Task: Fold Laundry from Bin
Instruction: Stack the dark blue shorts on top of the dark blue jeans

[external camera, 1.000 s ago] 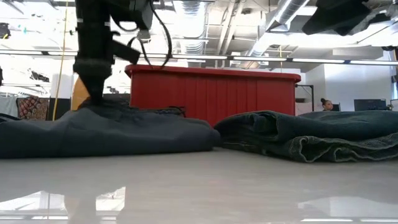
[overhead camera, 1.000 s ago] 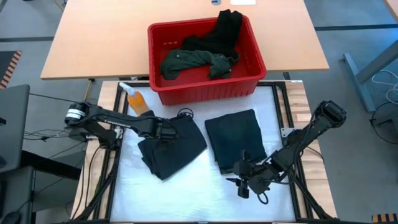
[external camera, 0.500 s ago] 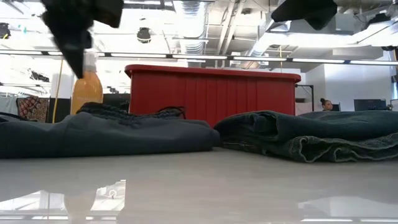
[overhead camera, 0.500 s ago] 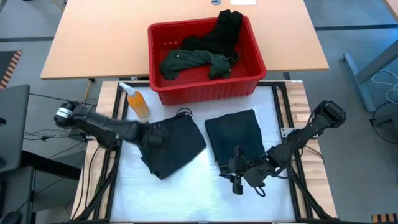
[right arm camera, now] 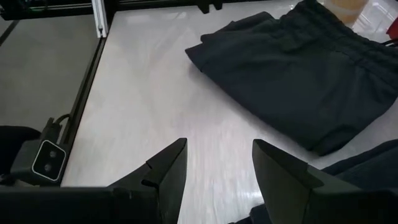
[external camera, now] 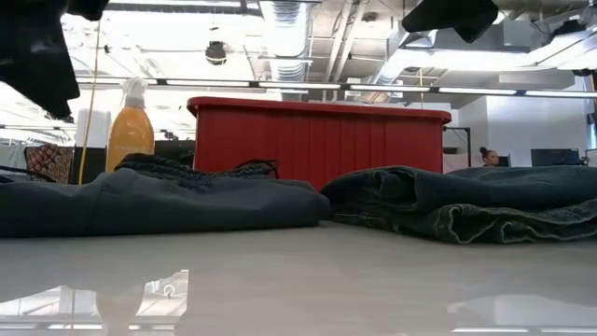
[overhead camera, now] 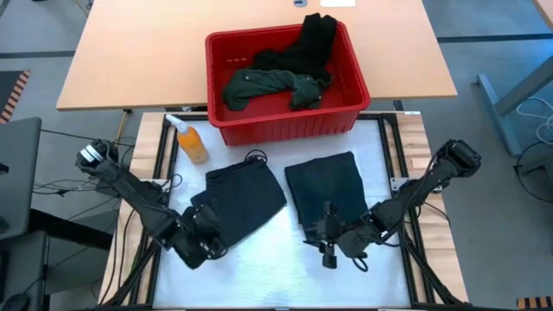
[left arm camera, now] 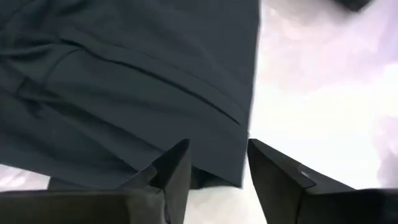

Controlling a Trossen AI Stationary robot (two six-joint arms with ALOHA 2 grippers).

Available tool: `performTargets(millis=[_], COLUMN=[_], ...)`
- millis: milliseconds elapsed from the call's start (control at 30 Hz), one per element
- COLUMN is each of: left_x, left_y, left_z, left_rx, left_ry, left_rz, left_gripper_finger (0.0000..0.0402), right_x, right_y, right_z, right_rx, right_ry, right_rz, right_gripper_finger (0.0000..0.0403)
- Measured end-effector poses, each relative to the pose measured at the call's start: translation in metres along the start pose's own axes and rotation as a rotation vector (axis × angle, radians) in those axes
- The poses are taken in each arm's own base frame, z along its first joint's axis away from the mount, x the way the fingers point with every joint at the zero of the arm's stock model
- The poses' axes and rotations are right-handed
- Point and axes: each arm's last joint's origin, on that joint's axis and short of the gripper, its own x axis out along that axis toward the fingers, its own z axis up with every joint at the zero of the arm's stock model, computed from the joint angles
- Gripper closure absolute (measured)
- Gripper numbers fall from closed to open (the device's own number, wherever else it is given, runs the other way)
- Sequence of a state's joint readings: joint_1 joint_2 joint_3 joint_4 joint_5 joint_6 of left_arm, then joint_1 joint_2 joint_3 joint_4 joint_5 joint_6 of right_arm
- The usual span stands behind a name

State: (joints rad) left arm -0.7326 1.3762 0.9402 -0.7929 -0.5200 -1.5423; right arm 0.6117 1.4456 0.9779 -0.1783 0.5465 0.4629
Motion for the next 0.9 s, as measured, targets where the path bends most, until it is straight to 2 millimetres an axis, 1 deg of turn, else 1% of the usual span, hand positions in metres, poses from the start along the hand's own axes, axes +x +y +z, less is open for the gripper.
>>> performTargets(millis=[100, 233, 333, 467, 567, 900], left_x=[0.006, 0.021, 0.028, 0.034, 0.035, 0.036], left_y=[0.009, 0.030, 0.040, 0.040, 0.038, 0.037], left_z=[-0.007, -0.018, -0.023, -0.026, -0.026, -0.024], left_rx=[-0.035, -0.122, -0.167, -0.154, -0.139, -0.128], left_ry=[-0.007, 0.065, 0.085, 0.084, 0.083, 0.004], left_rz=[0.030, 0.113, 0.152, 0.099, 0.077, 0.059], left_gripper_finger=[0.0232, 0.0194, 0.0163, 0.0130, 0.0117, 0.0113], right_x=[-0.001, -0.003, -0.004, -0.005, -0.004, -0.003], right_y=[0.001, 0.005, 0.007, 0.008, 0.007, 0.005], right_z=[-0.001, -0.002, -0.003, -0.004, -0.003, -0.003], right_rx=[-0.003, -0.011, -0.015, -0.017, -0.015, -0.004], right_ry=[0.001, 0.005, 0.009, 0.009, 0.009, 0.008], right_rz=[0.005, 0.024, 0.036, 0.040, 0.036, 0.031], right_gripper_finger=[0.0196, 0.0196, 0.0196, 0.0196, 0.0196, 0.0196])
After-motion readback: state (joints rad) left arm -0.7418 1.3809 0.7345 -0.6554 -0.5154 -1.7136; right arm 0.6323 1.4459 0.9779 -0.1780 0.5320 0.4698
